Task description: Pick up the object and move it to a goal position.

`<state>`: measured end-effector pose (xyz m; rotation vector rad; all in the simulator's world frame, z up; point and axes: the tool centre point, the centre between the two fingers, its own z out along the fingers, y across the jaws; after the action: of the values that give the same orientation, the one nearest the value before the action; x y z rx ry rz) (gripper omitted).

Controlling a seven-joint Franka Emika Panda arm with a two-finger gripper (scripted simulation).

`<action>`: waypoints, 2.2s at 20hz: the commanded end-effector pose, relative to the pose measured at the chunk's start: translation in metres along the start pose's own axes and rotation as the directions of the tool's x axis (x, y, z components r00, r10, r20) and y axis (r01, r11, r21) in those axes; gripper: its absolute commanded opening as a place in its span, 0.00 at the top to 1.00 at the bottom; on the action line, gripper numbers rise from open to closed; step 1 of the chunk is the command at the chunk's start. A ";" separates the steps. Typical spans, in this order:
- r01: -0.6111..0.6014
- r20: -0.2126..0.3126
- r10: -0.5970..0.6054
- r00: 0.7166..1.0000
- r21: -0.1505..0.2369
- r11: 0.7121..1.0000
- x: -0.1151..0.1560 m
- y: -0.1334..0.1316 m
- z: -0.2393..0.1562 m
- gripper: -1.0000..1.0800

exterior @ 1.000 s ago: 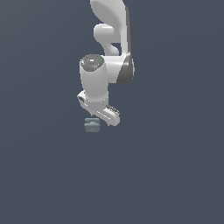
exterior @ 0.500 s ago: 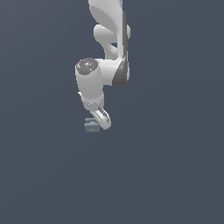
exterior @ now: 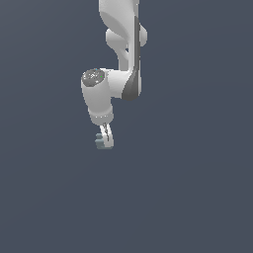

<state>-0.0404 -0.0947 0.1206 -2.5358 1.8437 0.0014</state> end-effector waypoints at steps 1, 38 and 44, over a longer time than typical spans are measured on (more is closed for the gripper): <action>-0.075 -0.001 0.075 0.997 -0.001 0.997 0.003 0.005 0.003 0.04; -0.282 -0.006 0.282 0.959 -0.004 0.959 0.013 0.020 0.063 1.00; -0.282 -0.006 0.282 0.959 -0.004 0.959 0.013 0.020 0.063 1.00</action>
<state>-0.0542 -0.1126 0.0588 -2.2512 2.1897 -0.0021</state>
